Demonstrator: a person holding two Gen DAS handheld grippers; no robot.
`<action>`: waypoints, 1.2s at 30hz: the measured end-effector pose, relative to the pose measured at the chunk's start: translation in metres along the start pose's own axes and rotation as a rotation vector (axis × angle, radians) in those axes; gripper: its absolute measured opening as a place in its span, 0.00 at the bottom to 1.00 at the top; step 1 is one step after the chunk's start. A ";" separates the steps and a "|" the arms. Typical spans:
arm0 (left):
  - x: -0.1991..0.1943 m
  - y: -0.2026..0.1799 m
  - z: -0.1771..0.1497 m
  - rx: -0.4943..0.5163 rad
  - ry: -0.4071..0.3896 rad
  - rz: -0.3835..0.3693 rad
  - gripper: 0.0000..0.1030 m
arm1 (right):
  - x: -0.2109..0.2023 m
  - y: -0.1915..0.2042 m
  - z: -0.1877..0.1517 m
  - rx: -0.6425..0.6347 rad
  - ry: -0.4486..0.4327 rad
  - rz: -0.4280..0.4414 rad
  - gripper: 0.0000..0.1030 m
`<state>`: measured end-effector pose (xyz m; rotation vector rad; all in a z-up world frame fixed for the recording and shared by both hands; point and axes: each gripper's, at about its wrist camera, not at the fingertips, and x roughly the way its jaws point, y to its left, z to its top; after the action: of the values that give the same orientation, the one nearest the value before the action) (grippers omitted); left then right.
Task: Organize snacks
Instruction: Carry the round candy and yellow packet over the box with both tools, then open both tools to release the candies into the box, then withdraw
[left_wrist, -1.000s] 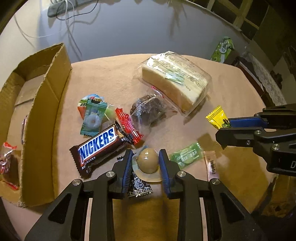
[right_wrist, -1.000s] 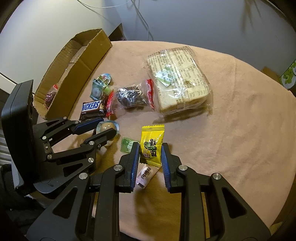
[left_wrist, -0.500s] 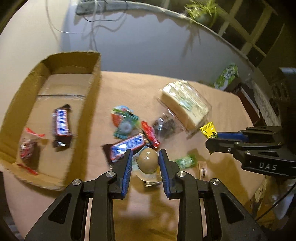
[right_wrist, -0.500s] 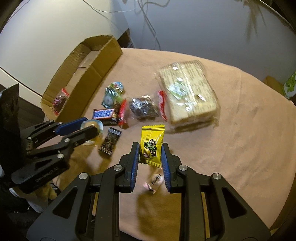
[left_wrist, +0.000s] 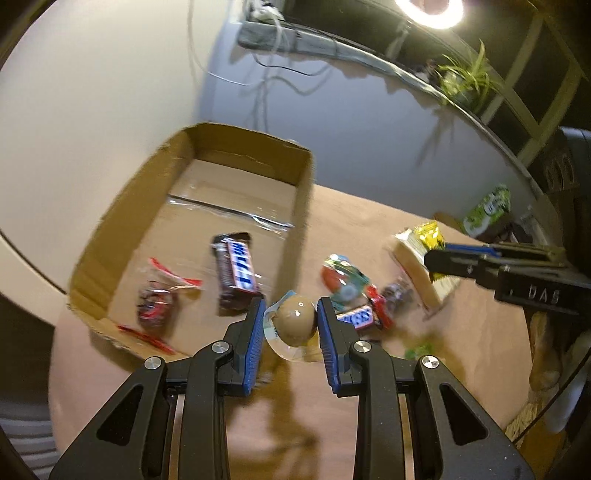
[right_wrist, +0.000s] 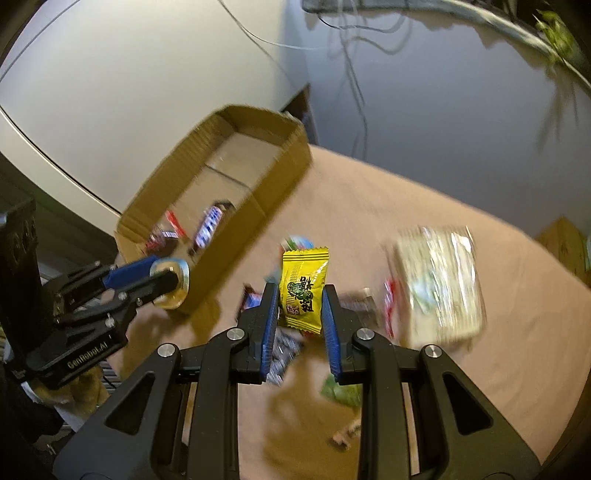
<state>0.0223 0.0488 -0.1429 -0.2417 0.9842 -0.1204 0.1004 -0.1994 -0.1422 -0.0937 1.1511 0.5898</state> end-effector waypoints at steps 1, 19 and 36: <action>-0.001 0.002 0.002 -0.006 -0.004 0.005 0.26 | 0.001 0.004 0.008 -0.009 -0.005 0.005 0.24; 0.005 0.067 0.034 -0.128 -0.043 0.113 0.26 | 0.059 0.048 0.076 -0.104 0.010 0.012 0.24; 0.015 0.078 0.049 -0.145 -0.027 0.129 0.28 | 0.096 0.062 0.098 -0.137 0.053 0.019 0.24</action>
<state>0.0709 0.1288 -0.1490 -0.3109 0.9801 0.0723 0.1775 -0.0737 -0.1710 -0.2171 1.1626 0.6865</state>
